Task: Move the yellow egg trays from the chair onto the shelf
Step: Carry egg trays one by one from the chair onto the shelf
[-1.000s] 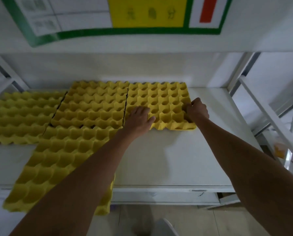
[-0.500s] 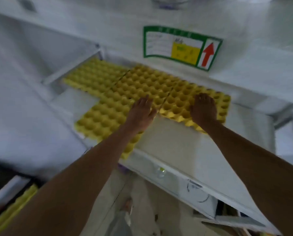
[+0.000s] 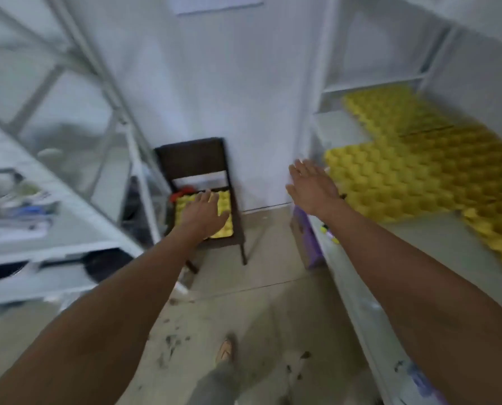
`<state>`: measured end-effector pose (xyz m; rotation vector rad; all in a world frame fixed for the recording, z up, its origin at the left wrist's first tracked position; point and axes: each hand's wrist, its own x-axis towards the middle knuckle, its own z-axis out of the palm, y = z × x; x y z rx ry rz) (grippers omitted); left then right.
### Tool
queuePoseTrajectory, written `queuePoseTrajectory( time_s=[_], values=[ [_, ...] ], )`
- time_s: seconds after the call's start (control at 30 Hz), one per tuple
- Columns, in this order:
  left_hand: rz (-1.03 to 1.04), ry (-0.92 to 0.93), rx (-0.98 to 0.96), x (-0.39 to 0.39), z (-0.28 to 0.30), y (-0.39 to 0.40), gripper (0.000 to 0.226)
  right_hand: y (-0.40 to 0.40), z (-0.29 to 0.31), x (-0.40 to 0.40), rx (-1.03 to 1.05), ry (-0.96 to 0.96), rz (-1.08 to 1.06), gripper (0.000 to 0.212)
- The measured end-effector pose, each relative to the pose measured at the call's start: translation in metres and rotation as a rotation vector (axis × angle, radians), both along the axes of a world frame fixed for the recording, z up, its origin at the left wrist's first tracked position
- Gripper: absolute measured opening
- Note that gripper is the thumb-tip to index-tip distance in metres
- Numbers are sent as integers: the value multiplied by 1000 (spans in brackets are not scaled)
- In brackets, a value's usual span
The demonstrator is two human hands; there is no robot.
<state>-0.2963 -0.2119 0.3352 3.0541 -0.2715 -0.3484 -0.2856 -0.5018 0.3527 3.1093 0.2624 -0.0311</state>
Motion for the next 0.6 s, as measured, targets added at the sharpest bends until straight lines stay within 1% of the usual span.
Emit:
queuePoseTrajectory(
  time_s=[0.1,0.2,0.33,0.4,0.47,0.6],
  values=[
    [110,85,76,-23,-23,87,67,97,-23,24,36,48,130,56],
    [158,178,53,-45,-57,153,61,170,-62,31,115,204,159,51],
    [233,286,-49,-46,-93,204,53,221,-105,43,3,398,262,54],
    [246,321,-122,-31,-105,215,49,233,-117,56,-8,466,217,54],
    [272,350,-194,-12,-114,218,44,243,-124,71,53,503,107,50],
    [280,410,-230,21,-141,212,55,250,-146,86,91,530,22,42]
  ],
)
